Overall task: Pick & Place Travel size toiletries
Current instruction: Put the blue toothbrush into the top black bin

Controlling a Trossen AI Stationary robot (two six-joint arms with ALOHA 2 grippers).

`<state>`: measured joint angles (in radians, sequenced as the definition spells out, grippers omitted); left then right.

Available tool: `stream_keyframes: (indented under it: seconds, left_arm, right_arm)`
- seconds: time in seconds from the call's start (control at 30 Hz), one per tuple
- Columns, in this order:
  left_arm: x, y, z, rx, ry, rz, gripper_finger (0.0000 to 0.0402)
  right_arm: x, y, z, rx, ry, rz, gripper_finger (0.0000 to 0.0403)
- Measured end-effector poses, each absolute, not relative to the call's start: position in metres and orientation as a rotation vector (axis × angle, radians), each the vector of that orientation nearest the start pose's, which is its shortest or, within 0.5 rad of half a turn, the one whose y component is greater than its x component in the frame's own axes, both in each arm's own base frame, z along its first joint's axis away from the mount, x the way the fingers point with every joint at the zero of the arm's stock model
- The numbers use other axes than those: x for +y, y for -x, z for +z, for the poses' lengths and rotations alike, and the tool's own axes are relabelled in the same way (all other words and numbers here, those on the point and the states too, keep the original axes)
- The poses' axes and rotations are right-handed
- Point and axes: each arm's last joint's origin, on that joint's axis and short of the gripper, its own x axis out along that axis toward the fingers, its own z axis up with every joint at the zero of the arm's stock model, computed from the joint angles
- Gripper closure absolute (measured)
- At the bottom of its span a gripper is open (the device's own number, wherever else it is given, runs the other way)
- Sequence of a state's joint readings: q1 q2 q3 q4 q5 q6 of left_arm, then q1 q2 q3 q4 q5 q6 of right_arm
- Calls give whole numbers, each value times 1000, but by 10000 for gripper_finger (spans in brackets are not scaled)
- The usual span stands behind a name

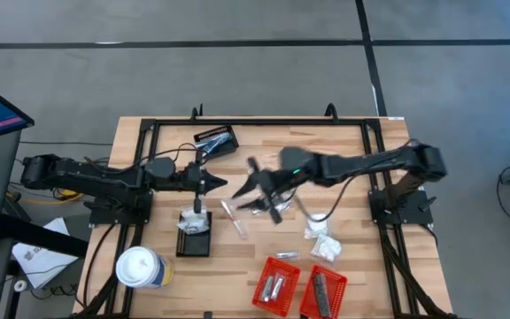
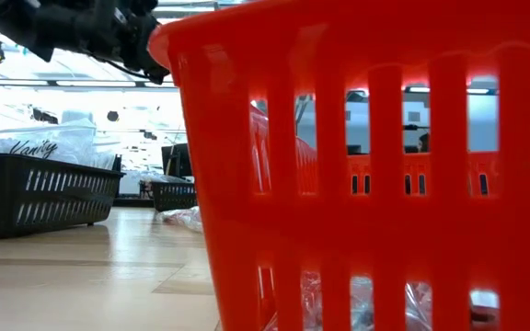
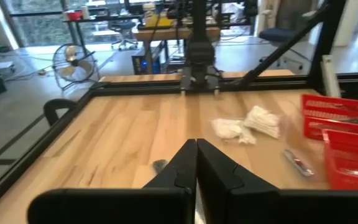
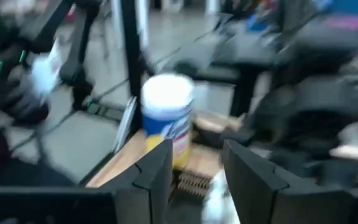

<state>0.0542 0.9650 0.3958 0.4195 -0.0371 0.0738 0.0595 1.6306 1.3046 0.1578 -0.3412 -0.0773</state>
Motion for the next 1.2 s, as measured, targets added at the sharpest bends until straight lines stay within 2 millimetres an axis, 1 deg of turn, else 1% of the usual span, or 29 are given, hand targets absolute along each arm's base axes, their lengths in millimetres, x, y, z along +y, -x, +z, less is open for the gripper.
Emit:
stream_keyframes:
  seconds: [0.07,0.13,0.33,0.43,0.5,0.63,0.83,1.0,1.2]
  left_arm:
    - [15,-207,222,160,-69,100,400]
    - [17,-210,218,167,-67,108,400]
    - [18,-222,211,148,-46,109,400]
    - [18,-225,208,142,-21,111,400]
    - [18,-227,208,143,-18,111,400]
    - [18,-229,212,131,-16,110,400]
    - [14,-230,213,131,14,87,400]
    - [12,-230,211,164,14,79,400]
    - [12,-234,213,247,10,79,400]
  right_arm:
    - [26,-361,337,135,37,358,265]
    - [24,-348,341,125,30,311,264]
    - [18,-325,358,128,25,158,265]
    - [19,-324,351,191,48,113,266]
    - [20,-325,346,229,49,112,265]
    - [13,-325,341,279,40,93,261]
    - [2,-325,339,301,27,56,257]
    - [3,-325,338,306,26,60,259]
    - [3,-325,338,306,26,60,264]
